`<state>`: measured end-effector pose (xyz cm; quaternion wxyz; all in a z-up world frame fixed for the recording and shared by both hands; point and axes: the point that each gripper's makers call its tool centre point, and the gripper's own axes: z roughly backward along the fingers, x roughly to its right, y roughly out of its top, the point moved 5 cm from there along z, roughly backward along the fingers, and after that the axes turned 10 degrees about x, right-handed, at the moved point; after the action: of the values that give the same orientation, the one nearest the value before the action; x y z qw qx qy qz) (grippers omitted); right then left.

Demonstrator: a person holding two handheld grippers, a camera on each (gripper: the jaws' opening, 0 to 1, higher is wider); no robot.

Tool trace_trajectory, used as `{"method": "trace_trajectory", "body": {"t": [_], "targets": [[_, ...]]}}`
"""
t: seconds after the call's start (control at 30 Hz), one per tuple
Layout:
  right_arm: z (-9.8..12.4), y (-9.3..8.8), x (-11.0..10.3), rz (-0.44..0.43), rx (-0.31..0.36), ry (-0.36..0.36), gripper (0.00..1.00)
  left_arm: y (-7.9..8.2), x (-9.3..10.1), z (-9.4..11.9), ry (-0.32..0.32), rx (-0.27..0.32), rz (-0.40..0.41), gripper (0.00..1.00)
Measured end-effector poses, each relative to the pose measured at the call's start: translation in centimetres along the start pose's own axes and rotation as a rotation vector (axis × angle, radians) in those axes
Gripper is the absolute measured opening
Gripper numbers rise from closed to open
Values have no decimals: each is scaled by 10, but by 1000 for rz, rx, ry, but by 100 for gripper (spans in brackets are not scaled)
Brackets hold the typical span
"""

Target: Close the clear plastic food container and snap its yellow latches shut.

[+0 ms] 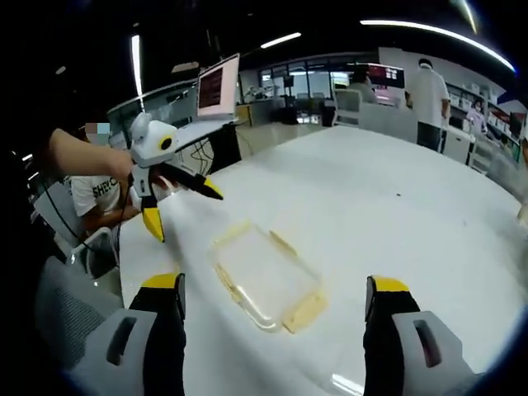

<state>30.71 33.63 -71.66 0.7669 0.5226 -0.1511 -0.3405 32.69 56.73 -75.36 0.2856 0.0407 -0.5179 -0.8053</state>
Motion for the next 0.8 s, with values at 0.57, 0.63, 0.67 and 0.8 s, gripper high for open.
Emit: {"method": "trace_trajectory", "body": {"t": [0.57, 0.63, 0.67, 0.8], "targets": [[-23, -18, 20, 100, -148, 91, 88, -6, -6, -24, -95, -111, -141, 92], [-26, -18, 23, 104, -158, 97, 88, -7, -9, -26, -99, -126, -153, 92], [-26, -19, 24, 109, -162, 99, 88, -7, -10, -27, -102, -132, -159, 92], [-29, -22, 24, 145, -192, 126, 88, -9, -13, -28, -122, -162, -186, 91]]}}
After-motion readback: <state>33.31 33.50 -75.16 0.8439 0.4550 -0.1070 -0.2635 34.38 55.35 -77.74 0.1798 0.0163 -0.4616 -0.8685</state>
